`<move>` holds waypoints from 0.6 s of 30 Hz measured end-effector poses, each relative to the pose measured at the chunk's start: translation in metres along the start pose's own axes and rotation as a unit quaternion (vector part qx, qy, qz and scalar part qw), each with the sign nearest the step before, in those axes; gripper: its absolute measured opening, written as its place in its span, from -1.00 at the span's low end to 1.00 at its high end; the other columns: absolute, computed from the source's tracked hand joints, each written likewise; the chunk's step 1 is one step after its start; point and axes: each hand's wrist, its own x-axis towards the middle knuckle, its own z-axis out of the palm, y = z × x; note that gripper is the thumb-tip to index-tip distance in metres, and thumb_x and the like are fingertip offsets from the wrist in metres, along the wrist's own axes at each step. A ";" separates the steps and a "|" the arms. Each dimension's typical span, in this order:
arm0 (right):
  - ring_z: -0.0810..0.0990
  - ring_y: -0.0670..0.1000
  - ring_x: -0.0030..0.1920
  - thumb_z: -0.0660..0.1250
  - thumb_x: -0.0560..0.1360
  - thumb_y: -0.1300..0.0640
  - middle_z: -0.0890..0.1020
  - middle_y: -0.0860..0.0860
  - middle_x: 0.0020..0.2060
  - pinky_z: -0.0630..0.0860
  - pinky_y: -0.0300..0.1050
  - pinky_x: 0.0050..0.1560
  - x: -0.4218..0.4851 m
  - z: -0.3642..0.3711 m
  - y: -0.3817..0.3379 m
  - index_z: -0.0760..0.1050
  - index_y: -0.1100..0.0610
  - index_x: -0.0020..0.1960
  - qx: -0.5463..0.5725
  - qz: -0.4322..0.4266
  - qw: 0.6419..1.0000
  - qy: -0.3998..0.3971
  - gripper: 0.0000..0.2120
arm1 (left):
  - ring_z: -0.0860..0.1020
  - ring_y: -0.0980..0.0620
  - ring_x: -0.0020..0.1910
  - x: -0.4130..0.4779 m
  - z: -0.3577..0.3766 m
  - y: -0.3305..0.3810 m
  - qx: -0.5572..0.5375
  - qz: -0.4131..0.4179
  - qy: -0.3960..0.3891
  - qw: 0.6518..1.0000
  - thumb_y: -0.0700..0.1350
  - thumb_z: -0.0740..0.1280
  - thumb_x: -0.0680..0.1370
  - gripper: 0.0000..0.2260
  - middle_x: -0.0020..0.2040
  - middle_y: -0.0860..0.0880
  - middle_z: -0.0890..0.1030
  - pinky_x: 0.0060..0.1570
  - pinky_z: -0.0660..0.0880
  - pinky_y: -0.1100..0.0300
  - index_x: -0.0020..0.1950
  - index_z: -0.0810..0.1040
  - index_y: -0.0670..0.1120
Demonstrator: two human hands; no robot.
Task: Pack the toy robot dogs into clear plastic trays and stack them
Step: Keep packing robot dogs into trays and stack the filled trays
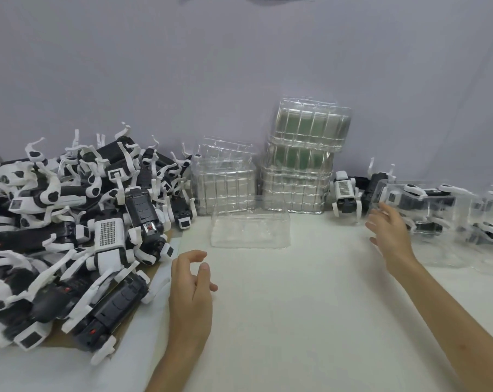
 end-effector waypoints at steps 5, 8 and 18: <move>0.47 0.08 0.30 0.22 0.60 0.18 0.45 0.06 0.38 0.38 0.04 0.33 0.003 0.022 -0.010 0.27 0.11 0.51 -0.014 0.020 0.999 0.038 -0.52 | 0.51 0.22 -0.35 0.000 -0.001 0.000 0.011 -0.020 -0.024 0.999 -0.15 0.16 0.67 -0.86 0.07 -0.11 0.57 -0.20 0.37 0.17 0.09 0.43 0.08; 0.50 -0.01 0.06 0.26 0.59 0.19 0.49 0.05 0.27 0.37 -0.13 0.03 -0.004 0.045 -0.026 0.27 0.12 0.50 -0.013 -0.013 0.999 0.043 -0.50 | 0.54 0.20 -0.30 0.000 0.000 -0.002 0.031 -0.022 -0.037 0.999 -0.14 0.18 0.66 -0.86 0.03 -0.05 0.58 -0.20 0.36 0.20 0.08 0.43 0.11; 0.46 0.01 0.33 0.34 0.56 -0.01 0.49 -0.06 0.35 0.28 0.04 0.36 -0.050 0.153 -0.052 0.38 -0.02 0.43 -0.440 -0.323 0.787 -0.287 -0.54 | 0.58 0.14 -0.22 0.005 0.003 -0.006 0.078 -0.023 -0.065 0.995 -0.12 0.21 0.63 -0.85 0.09 0.24 0.49 -0.19 0.39 0.21 0.07 0.42 0.16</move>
